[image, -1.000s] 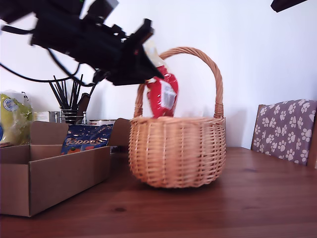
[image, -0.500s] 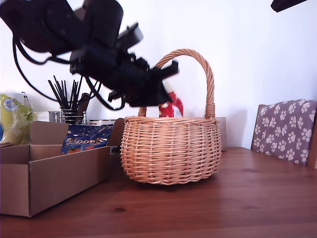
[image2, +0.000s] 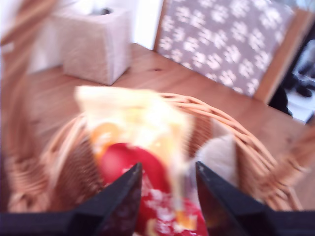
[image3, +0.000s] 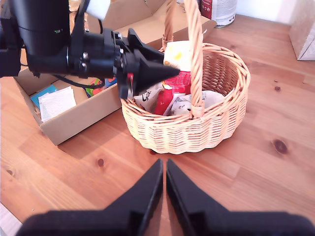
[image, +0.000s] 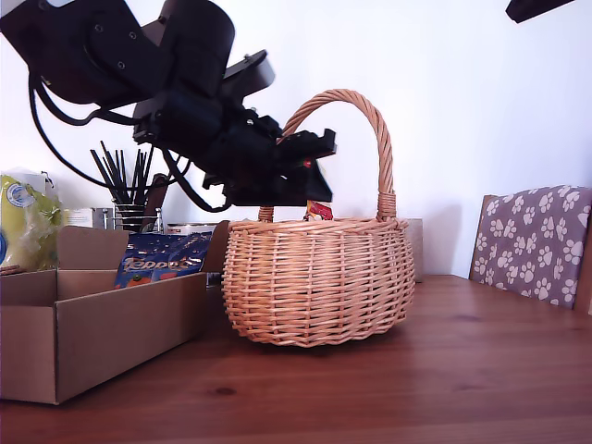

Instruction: Move the bags of Easter eggs from the cardboard box on the left into the woven basket on the right side.

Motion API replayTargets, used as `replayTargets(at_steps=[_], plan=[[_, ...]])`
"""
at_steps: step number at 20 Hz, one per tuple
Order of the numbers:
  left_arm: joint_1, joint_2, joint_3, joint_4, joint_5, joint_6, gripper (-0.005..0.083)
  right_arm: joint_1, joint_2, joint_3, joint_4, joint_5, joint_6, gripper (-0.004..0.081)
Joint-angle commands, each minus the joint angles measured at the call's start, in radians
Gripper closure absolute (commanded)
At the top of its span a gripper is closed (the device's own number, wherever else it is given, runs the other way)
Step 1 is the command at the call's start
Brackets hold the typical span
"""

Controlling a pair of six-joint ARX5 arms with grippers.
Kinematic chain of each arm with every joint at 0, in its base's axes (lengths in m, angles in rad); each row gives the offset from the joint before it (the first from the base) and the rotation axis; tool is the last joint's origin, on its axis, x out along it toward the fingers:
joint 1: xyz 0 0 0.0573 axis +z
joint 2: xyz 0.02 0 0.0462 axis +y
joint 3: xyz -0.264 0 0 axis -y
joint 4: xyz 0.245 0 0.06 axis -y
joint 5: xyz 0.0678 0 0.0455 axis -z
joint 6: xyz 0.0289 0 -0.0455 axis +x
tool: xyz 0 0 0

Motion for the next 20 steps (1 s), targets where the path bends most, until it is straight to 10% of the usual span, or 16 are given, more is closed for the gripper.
replayTargets(at_steps=[1,5,17,20], plan=[[-0.019,-0.01,0.011,-0.021,0.002,0.061,0.0443,-0.001,-0.002,0.001,0.008,-0.003,0.0,0.0783],[-0.027,-0.052,0.045,-0.255,0.046,0.023,0.0608,-0.001,-0.002,0.001,0.001,-0.004,0.0,0.0783],[0.025,-0.309,0.127,-0.646,0.082,0.016,0.0452,-0.001,-0.002,0.001,-0.01,-0.01,0.0,0.0783],[0.084,-0.387,0.127,-0.834,0.027,0.119,0.0652,-0.001,-0.002,0.001,-0.008,-0.01,0.0,0.0783]])
